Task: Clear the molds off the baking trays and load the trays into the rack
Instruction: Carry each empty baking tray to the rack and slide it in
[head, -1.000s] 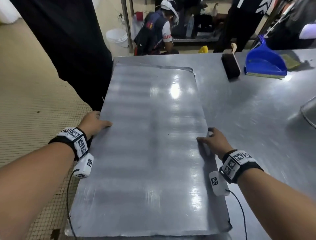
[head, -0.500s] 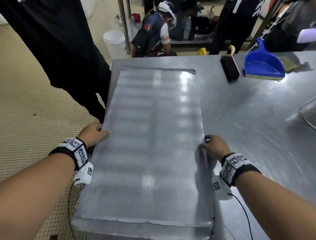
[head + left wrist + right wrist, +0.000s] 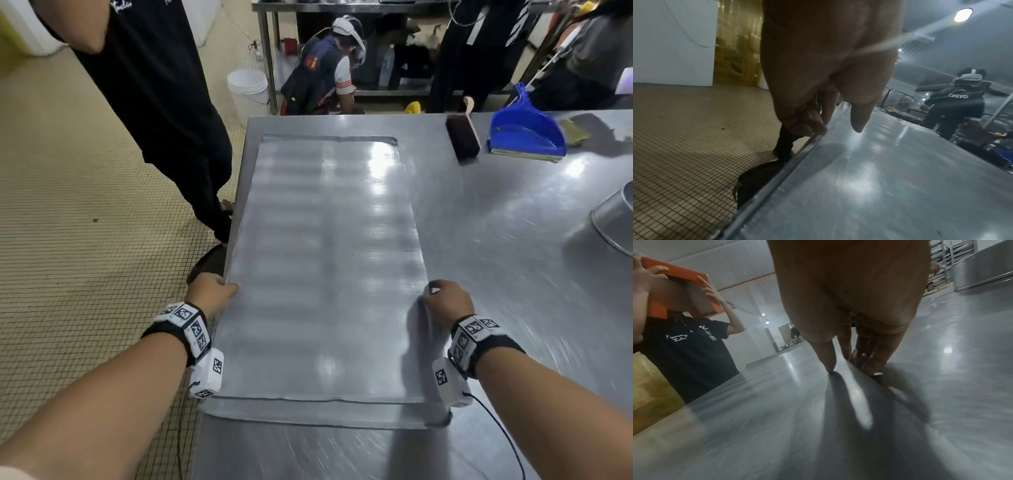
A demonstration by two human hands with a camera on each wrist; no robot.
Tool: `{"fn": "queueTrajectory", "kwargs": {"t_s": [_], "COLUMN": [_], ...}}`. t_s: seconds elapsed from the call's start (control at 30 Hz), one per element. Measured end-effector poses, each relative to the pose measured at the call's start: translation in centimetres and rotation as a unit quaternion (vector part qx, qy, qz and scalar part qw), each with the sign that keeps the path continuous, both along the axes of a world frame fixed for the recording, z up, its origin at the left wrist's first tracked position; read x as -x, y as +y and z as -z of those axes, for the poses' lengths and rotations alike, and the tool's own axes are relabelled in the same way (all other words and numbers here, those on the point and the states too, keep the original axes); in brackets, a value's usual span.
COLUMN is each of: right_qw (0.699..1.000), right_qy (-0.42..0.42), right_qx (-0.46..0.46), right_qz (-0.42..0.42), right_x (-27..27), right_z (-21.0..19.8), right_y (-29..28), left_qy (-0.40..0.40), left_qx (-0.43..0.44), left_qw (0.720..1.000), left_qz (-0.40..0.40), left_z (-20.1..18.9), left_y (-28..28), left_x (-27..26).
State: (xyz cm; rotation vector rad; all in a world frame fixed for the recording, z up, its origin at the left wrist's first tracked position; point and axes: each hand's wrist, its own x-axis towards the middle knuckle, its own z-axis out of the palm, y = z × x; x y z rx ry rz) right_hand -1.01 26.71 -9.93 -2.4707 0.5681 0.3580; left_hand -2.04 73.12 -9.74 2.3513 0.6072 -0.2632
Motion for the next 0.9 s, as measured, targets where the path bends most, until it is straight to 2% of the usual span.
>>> {"fn": "queueTrajectory", "kwargs": {"t_s": [0.13, 0.47, 0.73, 0.9], "right_qw": [1.0, 0.999, 0.999, 1.0], "right_qy": [0.004, -0.001, 0.012, 0.005], "right_qx": [0.006, 0.002, 0.025, 0.029], "right_qz": [0.011, 0.041, 0.018, 0.008], "right_x": [1.3, 4.8, 5.9, 6.4], "right_z": [-0.1, 1.0, 0.6, -0.5], "right_y": [-1.3, -3.6, -4.0, -5.4], "left_qy": [-0.011, -0.022, -0.007, -0.015], "left_qx": [0.017, 0.068, 0.164, 0.189], "left_qw": [1.0, 0.997, 0.983, 0.98], "left_qz": [0.006, -0.036, -0.077, -0.057], "left_z": [0.1, 0.4, 1.3, 2.2], "left_y": [-2.1, -3.2, -3.6, -4.3], "left_x": [1.9, 4.3, 5.2, 5.9]}}
